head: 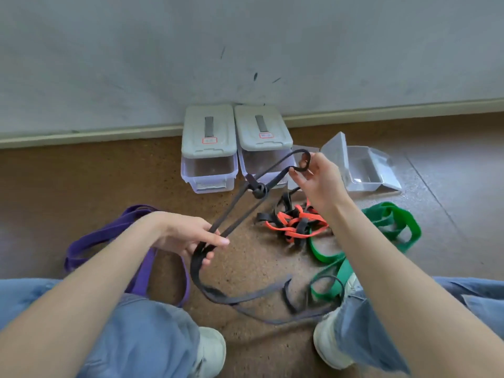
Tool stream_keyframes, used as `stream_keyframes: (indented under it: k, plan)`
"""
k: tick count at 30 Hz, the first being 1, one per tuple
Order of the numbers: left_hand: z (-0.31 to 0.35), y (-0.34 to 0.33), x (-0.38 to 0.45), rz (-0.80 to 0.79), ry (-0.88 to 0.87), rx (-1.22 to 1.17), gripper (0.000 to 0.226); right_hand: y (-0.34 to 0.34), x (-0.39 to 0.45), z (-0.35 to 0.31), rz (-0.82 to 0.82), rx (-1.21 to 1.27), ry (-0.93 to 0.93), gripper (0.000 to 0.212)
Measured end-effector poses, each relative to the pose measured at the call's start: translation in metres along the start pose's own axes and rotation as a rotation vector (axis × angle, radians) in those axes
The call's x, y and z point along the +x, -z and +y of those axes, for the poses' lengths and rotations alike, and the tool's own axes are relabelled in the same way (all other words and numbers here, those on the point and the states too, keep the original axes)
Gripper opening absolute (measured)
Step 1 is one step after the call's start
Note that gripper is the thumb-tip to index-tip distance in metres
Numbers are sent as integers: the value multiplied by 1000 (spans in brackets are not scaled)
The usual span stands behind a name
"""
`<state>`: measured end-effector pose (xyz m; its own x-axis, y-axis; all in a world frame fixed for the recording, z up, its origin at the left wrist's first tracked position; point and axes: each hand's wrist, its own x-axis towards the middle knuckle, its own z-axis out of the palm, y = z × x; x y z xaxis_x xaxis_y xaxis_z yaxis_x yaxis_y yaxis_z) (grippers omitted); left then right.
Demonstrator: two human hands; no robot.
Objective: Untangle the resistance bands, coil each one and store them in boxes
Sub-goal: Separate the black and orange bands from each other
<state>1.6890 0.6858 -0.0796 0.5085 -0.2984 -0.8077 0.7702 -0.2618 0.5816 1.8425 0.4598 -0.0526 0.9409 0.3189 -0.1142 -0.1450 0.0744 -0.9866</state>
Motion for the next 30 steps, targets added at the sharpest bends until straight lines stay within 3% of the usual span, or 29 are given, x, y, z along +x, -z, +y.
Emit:
stream_keyframes:
  k: [3, 5, 7, 8, 10, 11, 13, 16, 17, 18, 21, 22, 26, 28, 30]
  plan:
    - [-4, 9, -15, 265, -58, -109, 23, -9, -2, 22, -41, -203, -151, 16]
    - [-3, 8, -17, 452, -89, 40, 15, -11, -11, 42, -222, -687, -325, 22]
    - [5, 1, -17, 436, -83, 299, 10, -12, -23, 51, -508, -1229, -414, 15]
    - [11, -4, -17, 386, -76, 431, 8, -12, -25, 56, -612, -1329, -393, 35]
    - [22, -16, -15, 298, -94, 604, 4, -18, -31, 57, -771, -1135, -301, 81]
    - [26, -20, -13, 276, -126, 627, 3, -25, -36, 55, -857, -954, -280, 90]
    - [30, -24, -12, 307, -217, 597, 8, -39, -48, 54, -986, -763, -266, 76]
    - [27, -20, -15, 477, -331, 435, 17, -48, -54, 53, -851, -585, -265, 22]
    - [24, -17, -16, 515, -349, 372, 19, -49, -53, 51, -812, -512, -267, 15]
    - [20, -16, -18, 527, -357, 322, 19, -49, -51, 47, -815, -500, -250, 17]
    - [18, -24, -15, 461, -384, 231, 16, -55, -46, 42, -966, -763, -218, 60]
    - [22, -27, -13, 447, -414, 210, 17, -59, -46, 41, -970, -792, -199, 64]
    - [25, -20, -12, 478, -479, 153, 20, -57, -39, 27, -755, -810, -76, 11]
    - [9, -17, -7, 440, -355, 239, 21, -47, -28, 11, -598, -799, -56, 14]
    - [-16, -26, 9, 362, -228, 408, 12, -37, -16, -9, -408, -599, -60, 17]
